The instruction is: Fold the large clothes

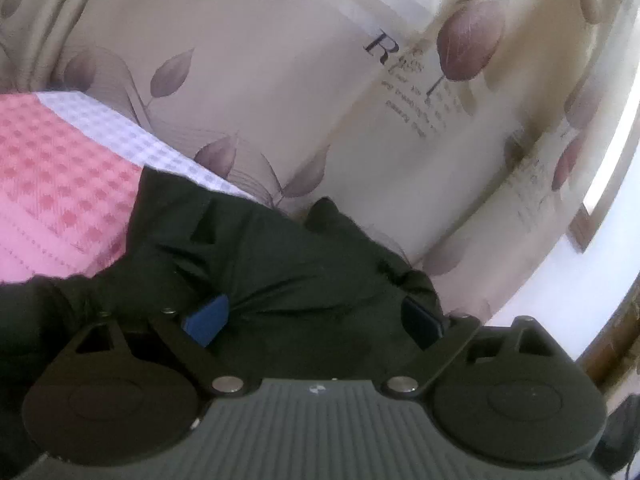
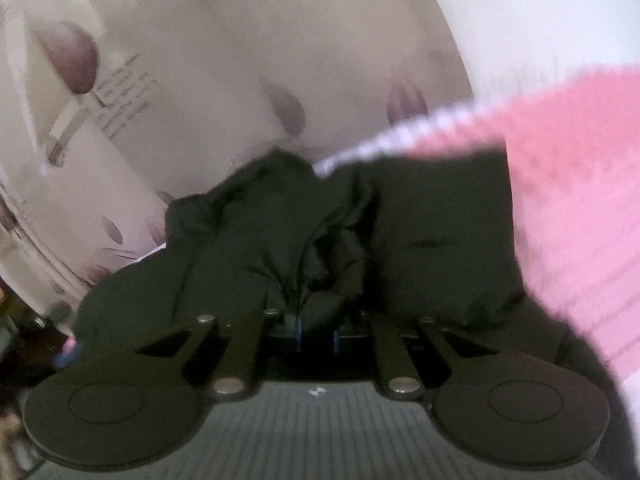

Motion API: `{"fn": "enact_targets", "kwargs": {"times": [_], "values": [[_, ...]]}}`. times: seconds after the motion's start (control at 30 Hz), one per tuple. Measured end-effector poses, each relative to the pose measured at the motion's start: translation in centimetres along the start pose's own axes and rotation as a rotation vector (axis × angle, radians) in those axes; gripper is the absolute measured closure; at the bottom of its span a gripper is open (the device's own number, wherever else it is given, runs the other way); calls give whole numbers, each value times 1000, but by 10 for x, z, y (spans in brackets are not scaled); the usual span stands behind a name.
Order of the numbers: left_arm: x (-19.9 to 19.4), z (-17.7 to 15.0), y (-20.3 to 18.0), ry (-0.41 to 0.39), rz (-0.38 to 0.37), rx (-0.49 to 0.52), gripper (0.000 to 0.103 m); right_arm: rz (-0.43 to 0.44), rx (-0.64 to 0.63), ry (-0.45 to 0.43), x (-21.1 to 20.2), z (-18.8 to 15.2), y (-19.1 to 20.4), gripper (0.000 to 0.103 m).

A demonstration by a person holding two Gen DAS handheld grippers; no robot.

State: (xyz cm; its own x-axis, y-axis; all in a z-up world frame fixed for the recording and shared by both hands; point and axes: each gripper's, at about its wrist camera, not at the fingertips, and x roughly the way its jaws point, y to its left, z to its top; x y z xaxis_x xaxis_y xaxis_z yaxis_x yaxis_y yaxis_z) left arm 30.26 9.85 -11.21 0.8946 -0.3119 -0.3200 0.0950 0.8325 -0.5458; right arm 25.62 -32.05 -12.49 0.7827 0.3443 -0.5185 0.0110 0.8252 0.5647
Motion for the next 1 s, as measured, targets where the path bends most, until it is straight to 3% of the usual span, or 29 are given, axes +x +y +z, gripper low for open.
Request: {"fn": "enact_targets", "kwargs": {"times": [0.1,0.17,0.27,0.33,0.47,0.63,0.8,0.87,1.0], "values": [[2,-2,-1,10,18,32,10,89,198,19,-5,5,-24,86],[3,-5,-3,13,26,54,7,74,266,-24,-23,7,-27,82],[4,-6,-2,10,18,46,5,-59,30,-169,-62,17,15,79],[4,-6,1,3,8,29,4,-19,-142,-193,-70,26,57,79],[5,-5,5,4,3,5,3,107,-461,-89,-34,28,150,80],[8,-5,6,17,20,6,4,130,-597,82,70,14,208,90],[14,-5,7,46,54,18,7,-18,-636,182,127,-3,182,98],[16,-5,8,56,59,20,7,14,-520,187,125,5,151,99],[17,-4,8,61,69,25,7,14,-414,152,99,18,108,99]]}}
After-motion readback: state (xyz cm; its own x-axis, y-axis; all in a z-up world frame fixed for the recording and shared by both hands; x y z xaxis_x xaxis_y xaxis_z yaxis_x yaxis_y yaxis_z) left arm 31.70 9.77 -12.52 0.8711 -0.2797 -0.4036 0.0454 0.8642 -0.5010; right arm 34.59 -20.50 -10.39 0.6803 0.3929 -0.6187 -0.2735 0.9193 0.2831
